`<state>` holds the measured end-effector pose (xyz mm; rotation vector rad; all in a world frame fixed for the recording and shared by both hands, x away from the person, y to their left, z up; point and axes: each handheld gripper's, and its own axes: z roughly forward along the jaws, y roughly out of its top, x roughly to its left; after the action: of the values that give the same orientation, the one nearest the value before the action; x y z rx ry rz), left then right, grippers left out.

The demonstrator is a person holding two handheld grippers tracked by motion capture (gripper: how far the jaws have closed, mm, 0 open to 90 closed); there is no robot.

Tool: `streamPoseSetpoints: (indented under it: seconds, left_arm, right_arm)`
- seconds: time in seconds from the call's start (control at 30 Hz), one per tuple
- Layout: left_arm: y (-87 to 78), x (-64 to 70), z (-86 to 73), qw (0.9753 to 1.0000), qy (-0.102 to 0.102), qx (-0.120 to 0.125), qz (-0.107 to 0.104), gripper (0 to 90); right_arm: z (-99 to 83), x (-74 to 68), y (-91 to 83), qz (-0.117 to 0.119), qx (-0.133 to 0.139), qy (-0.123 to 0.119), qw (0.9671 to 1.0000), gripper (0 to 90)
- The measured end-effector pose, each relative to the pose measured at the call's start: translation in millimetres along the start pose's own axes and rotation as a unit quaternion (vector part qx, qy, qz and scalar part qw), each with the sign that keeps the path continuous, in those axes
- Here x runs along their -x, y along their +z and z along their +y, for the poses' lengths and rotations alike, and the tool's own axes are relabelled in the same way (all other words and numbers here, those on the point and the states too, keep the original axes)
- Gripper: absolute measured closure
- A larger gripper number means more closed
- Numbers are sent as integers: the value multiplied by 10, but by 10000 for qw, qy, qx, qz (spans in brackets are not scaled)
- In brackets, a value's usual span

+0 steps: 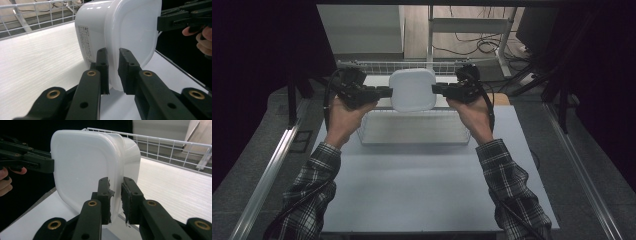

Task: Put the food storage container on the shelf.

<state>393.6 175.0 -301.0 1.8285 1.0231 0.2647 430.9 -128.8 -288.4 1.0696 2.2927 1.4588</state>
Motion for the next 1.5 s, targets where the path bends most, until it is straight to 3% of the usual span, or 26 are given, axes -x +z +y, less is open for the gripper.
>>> streamPoseSetpoints:
  seconds: [0.23, 0.43, 0.63, 0.7, 0.9, 1.07, 1.23, 1.37, 1.4, 1.5]
  left_arm:
    - [53, -31, 18, 9999, -37, 115, -56, 778]
    - [100, -39, 49, 9998, 37, 161, 71, 682]
    - [176, -45, 73, 9995, 96, 131, 277, 640]
    - [230, -58, 62, 9994, 62, 127, 319, 644]
    - [275, -97, 57, 9994, -56, 209, 273, 612]
    - [331, -146, 84, 9991, -124, 204, 339, 533]
    - [367, -207, 114, 9985, -226, 292, 409, 486]
    - [402, -243, 155, 9976, -267, 315, 564, 435]
    - [425, -260, 184, 9970, -241, 297, 670, 415]
    - [448, -261, 222, 9962, -145, 260, 822, 378]
  right_arm:
    - [31, 40, 42, -108, -20, 55, 9999, 752]
    - [64, 52, 74, -95, -13, 69, 9999, 719]
    - [106, 52, 139, -172, -56, 24, 9998, 679]
    - [109, 63, 170, -258, -96, -4, 9996, 662]
    - [119, 116, 230, -200, -137, 121, 9996, 616]
    - [125, 112, 305, -329, -129, 84, 9993, 548]
    - [126, 135, 338, -359, -85, 164, 9992, 539]
    - [145, 139, 364, -544, -28, 140, 9984, 491]
    - [151, 143, 383, -665, 23, 106, 9977, 477]
    - [154, 155, 402, -733, 81, 153, 9972, 472]
